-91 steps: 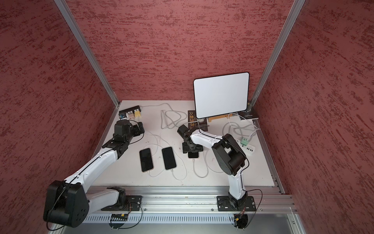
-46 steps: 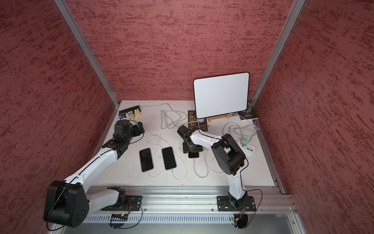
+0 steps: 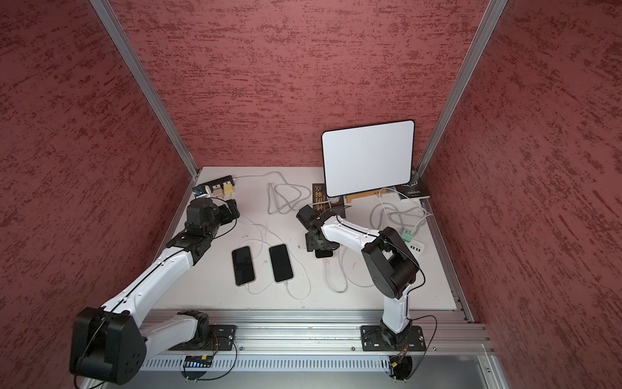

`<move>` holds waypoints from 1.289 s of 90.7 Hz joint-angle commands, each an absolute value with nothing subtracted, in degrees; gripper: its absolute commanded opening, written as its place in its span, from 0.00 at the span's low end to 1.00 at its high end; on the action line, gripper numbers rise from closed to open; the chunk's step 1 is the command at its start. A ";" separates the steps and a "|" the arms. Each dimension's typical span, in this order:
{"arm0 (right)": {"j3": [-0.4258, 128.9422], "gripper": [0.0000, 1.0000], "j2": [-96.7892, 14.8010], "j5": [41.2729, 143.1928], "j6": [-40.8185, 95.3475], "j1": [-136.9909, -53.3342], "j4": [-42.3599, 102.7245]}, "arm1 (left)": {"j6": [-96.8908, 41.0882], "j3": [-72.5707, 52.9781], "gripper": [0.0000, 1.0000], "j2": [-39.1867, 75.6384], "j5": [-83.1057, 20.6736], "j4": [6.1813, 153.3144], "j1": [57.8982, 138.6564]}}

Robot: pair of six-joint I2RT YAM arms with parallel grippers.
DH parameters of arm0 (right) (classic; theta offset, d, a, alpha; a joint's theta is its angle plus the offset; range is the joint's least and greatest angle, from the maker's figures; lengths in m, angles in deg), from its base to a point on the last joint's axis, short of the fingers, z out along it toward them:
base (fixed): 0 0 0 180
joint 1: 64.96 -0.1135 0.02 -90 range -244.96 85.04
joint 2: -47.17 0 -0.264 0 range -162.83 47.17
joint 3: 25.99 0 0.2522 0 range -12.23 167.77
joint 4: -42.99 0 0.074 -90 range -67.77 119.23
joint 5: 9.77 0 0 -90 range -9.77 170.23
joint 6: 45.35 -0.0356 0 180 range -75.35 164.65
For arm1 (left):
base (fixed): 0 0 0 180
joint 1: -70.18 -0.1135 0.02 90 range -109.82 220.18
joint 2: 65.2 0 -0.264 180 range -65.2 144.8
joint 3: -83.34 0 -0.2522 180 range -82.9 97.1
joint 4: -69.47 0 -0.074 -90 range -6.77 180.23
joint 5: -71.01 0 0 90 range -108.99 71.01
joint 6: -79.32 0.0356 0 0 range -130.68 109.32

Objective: Unplug the charging cable from the phone
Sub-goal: Pick up the phone at the center of the board.

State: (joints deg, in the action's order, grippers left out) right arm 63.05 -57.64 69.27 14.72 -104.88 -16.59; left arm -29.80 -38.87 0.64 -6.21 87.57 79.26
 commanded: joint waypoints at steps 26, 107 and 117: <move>60.65 0.62 -47.87 96.23 22.37 -100.23 0.91 | -30.62 -34.22 1.00 2.32 -29.47 85.73 78.40; 50.02 0.61 -32.47 137.63 14.40 -94.13 27.44 | -47.30 -32.85 1.00 7.27 -79.44 59.59 83.43; 48.95 0.60 -31.50 138.83 13.45 -94.12 29.63 | -47.02 -32.46 1.00 7.44 -81.29 59.64 85.05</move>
State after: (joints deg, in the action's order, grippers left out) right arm 49.70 -33.89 134.41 14.83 -94.48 22.44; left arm -45.36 -34.24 7.29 -75.63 63.31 83.59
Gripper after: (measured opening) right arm 0.778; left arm 0.999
